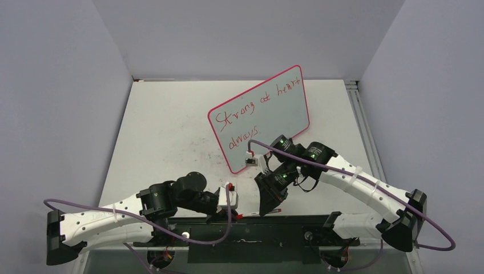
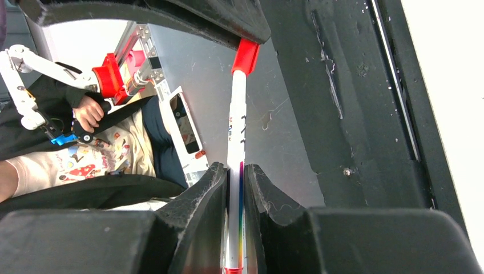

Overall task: Write a sentence on the whiteboard
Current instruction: Close the whiteboard marker at the center of the board.

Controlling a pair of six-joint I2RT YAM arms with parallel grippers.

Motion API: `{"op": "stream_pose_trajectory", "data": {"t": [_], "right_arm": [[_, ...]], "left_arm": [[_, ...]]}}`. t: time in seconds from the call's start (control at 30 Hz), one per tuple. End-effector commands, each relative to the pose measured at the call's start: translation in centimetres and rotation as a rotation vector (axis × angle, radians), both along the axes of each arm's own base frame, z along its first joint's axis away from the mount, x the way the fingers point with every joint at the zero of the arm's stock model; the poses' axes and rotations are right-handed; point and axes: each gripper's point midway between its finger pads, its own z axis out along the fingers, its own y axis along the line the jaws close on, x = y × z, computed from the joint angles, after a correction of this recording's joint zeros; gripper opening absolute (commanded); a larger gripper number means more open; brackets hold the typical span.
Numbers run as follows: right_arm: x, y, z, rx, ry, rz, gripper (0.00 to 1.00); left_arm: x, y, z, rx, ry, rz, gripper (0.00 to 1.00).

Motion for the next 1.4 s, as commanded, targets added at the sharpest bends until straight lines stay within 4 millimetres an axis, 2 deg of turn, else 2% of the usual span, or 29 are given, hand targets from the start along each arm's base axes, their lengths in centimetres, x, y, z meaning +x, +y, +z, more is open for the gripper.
{"op": "stream_pose_trajectory", "data": {"t": [0.0,0.23,0.63,1.07,1.37], "right_arm": [[0.5,1.3,1.5,0.061,-0.041,0.052,0.05],[0.8,2.2,-0.3,0.026,-0.029,0.053,0.05],[1.0,4.7,-2.0,0.043,-0.008,0.054,0.05],[0.3,6.2,-2.5,0.086,0.009,0.031,0.05],[-0.1,7.5,-3.1,0.132,0.026,0.022,0.05]], "left_arm": [[-0.3,-1.0,1.4,-0.056,-0.004,-0.029,0.0],[-0.2,-1.1,1.5,-0.055,-0.003,-0.019,0.0],[0.8,-1.5,1.3,-0.027,-0.012,0.033,0.0],[2.4,-0.8,3.1,-0.105,-0.08,0.129,0.0],[2.2,-1.2,4.4,-0.156,-0.093,0.109,0.0]]}}
